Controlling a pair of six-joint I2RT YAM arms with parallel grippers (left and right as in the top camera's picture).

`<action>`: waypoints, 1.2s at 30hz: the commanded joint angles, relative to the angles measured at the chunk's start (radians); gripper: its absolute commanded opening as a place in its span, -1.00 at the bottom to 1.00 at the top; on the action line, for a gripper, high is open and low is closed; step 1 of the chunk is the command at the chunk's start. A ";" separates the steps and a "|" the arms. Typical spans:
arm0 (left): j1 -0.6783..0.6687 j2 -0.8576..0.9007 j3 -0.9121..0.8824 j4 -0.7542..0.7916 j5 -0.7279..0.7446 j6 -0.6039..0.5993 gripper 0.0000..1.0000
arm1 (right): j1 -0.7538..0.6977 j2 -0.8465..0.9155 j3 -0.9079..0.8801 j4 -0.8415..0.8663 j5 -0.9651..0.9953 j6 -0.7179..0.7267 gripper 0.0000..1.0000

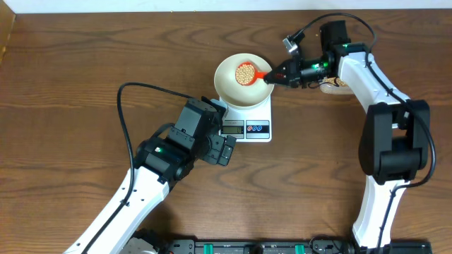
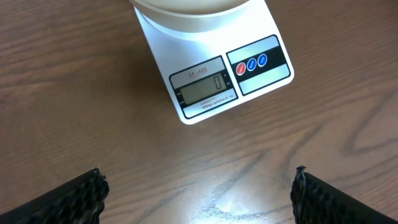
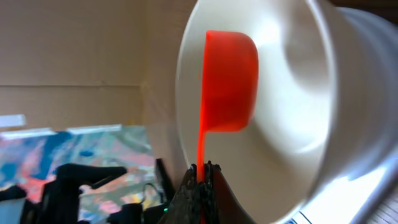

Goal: Scoop item into bowl and weigh 50g on scale
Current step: 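Carry the filled scoop left over the white bowl, then tilt the red scoop to pour soybeans into the bowl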

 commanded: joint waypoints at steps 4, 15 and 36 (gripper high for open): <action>0.003 -0.013 -0.005 -0.003 -0.009 0.007 0.92 | 0.013 -0.088 0.018 -0.040 0.086 -0.065 -0.97; 0.003 -0.013 -0.005 -0.003 -0.009 0.007 0.92 | 0.062 -0.124 0.043 -0.070 0.211 -0.127 -0.97; 0.003 -0.013 -0.005 -0.003 -0.009 0.007 0.92 | 0.168 -0.187 0.054 -0.112 0.517 -0.187 -0.97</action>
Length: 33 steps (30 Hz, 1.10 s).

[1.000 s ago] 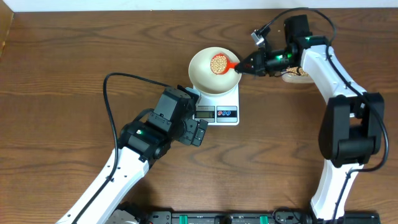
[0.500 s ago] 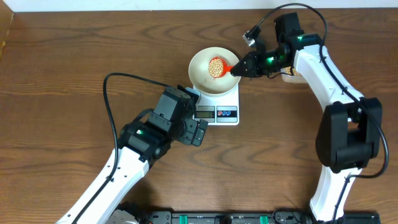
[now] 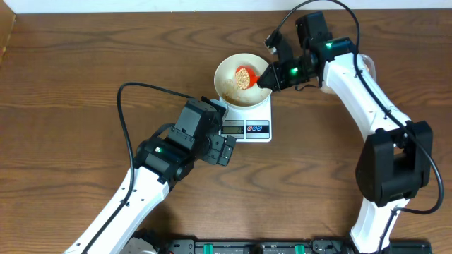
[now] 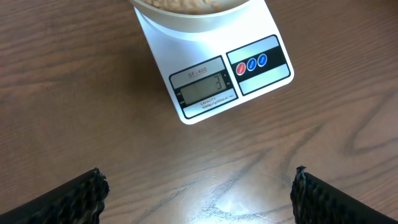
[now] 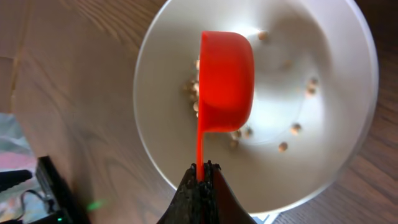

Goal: Scoop item into bowl and weigh 50g on scale
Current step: 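Tilt the red scoop to pour soybeans into the bowl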

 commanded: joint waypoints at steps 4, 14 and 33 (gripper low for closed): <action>0.003 -0.013 -0.005 -0.003 -0.009 0.007 0.93 | 0.010 -0.031 0.026 -0.003 0.026 -0.033 -0.98; 0.003 -0.013 -0.005 -0.003 -0.009 0.007 0.92 | 0.010 -0.031 0.038 -0.021 0.062 -0.079 -0.97; 0.003 -0.013 -0.005 -0.003 -0.009 0.007 0.92 | 0.010 -0.031 0.052 -0.040 0.128 -0.157 -0.97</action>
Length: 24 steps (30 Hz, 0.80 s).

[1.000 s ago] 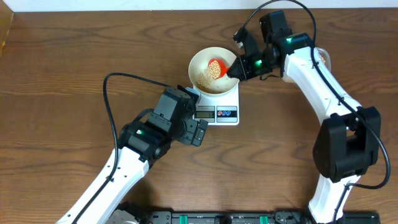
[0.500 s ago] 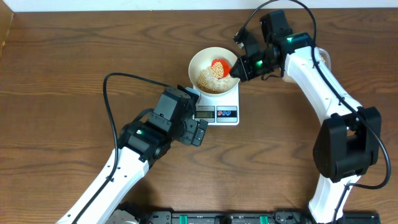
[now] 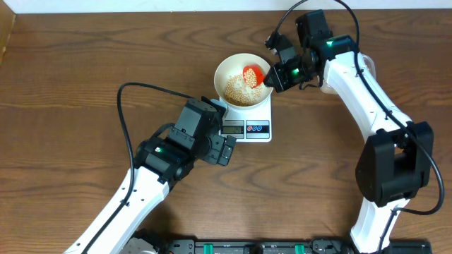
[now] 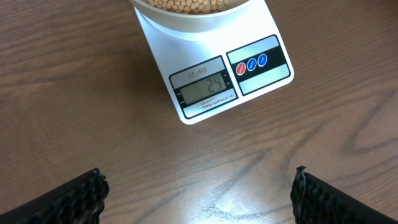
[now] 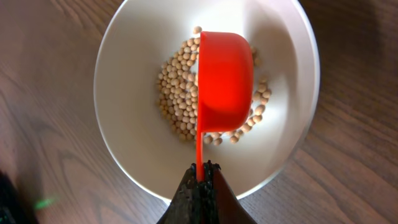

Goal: Scoop item into bowl and weigh 50g on scale
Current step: 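Tilt the red scoop to pour soybeans into the bowl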

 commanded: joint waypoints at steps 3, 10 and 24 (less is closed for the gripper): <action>0.003 -0.013 -0.005 -0.003 -0.009 0.007 0.92 | 0.009 -0.031 0.028 -0.001 0.003 -0.037 -0.97; 0.003 -0.013 -0.005 -0.003 -0.009 0.007 0.92 | 0.009 -0.031 0.028 -0.001 0.003 -0.054 -0.97; 0.003 -0.013 -0.005 -0.003 -0.009 0.007 0.92 | 0.009 -0.037 0.028 0.006 0.004 -0.101 -0.97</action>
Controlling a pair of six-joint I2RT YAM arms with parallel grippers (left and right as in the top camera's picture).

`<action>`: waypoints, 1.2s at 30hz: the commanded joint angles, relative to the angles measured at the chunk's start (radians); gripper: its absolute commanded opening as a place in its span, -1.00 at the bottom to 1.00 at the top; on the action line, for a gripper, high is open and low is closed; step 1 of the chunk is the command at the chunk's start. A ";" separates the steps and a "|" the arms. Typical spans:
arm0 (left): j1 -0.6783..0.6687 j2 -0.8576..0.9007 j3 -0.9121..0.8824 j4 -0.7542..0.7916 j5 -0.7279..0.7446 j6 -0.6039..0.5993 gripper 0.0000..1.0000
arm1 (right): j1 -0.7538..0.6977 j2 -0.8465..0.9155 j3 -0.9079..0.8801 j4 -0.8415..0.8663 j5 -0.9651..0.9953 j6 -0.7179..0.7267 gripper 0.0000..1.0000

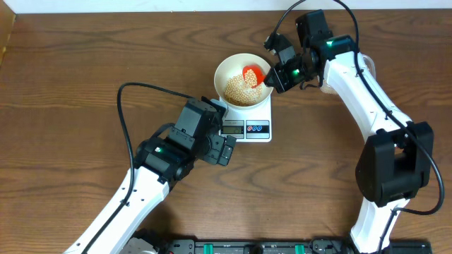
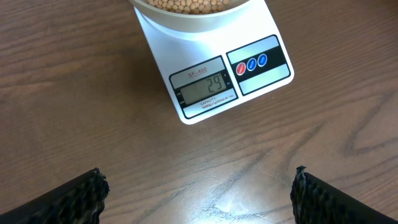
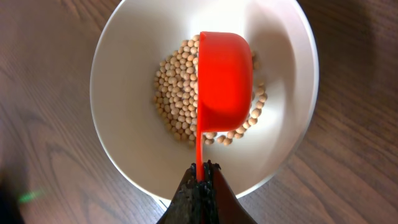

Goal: Scoop item into bowl and weigh 50g on scale
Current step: 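Tilt the red scoop to pour soybeans into the bowl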

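A white bowl [image 1: 227, 68] stands on the white scale [image 1: 248, 129] and holds a pile of beige beans [image 3: 177, 93]. The scale's display [image 2: 206, 88] reads 29. My right gripper [image 3: 200, 169] is shut on the handle of a red scoop [image 3: 225, 78], whose cup hangs tipped on its side over the beans inside the bowl. In the overhead view the scoop [image 1: 252, 73] sits at the bowl's right side. My left gripper [image 2: 198, 190] is open over bare wood just in front of the scale, its fingers [image 2: 68, 198] wide apart and holding nothing.
Another container [image 1: 369, 68] shows partly behind my right arm at the table's far right. A black cable [image 1: 126, 106] loops over the wood left of the scale. Equipment [image 1: 254, 247] lines the table's near edge.
The display still reads 29 and the bean pile looks the same. My right gripper and the scoop have shifted only a little over the bowl. The left arm is where it was.
First the scoop was level and full of beans over the bowl, with the display at 0. Then it was tipped, with a few beans in the bowl and 3 on the display. After that a pile lay in the bowl at 29, where it stands now.
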 commanded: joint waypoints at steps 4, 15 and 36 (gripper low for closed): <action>0.003 -0.013 -0.005 -0.003 -0.009 0.007 0.93 | 0.018 -0.057 0.028 0.018 0.034 -0.048 -0.97; 0.003 -0.013 -0.004 -0.003 -0.009 0.007 0.92 | 0.061 -0.082 0.028 0.035 0.101 -0.056 -0.97; 0.003 -0.013 -0.005 -0.003 -0.009 0.007 0.92 | 0.067 -0.082 0.028 0.062 0.102 -0.068 -0.97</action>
